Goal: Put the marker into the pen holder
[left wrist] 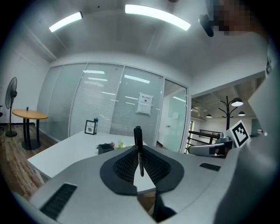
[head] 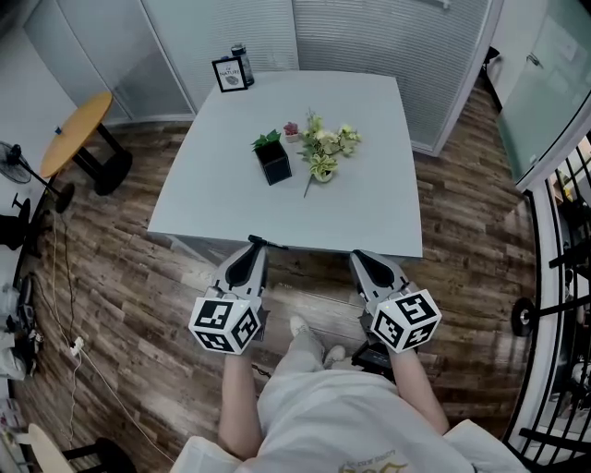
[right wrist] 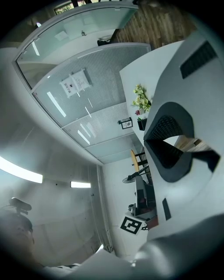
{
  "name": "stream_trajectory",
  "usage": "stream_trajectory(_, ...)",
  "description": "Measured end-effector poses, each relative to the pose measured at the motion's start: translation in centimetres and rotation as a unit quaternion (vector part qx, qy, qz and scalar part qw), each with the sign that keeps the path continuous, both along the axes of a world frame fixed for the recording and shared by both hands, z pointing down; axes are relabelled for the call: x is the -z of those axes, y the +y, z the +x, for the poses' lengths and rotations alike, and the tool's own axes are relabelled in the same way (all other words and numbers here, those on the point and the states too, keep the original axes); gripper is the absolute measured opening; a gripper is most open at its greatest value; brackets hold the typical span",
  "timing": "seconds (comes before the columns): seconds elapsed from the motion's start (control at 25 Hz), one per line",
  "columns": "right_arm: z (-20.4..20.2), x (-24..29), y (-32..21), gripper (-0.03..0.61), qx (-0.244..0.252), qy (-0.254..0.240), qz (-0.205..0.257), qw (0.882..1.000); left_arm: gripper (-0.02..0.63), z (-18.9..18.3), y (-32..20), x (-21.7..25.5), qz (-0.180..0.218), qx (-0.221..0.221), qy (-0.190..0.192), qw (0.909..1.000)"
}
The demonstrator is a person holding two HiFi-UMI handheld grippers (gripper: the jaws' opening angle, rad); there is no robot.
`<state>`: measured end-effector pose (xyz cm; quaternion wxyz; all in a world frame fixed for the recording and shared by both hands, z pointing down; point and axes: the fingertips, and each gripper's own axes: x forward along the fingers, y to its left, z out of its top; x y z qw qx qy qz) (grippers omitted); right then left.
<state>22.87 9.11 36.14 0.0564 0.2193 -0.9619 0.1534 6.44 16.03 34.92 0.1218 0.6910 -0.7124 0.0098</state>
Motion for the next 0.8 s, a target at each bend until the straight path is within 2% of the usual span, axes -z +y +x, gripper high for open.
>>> stream_trajectory(0.36, -1.5, -0.8, -1.4, 0.015, -0.006, 0.013, -0.002, 1.000, 0.034, -1.7, -1.2, -0.4, 0.002, -0.005, 0.012, 0.9999)
stream_trajectory(0.6, -4.3, -2.0, -5.3, 0.016, -0.034, 0.024, -0.016, 0.999, 0.034, -5.2, -5.2, -1.6, -0.004, -0.025, 0.029, 0.9993)
stream_trajectory(0.8, -8.7, -2.6, -10.0, 0.016, -0.067, 0.034, -0.029, 0.997, 0.034, -10.4, -10.1, -2.1, -0.011, -0.049, 0.042, 0.9979)
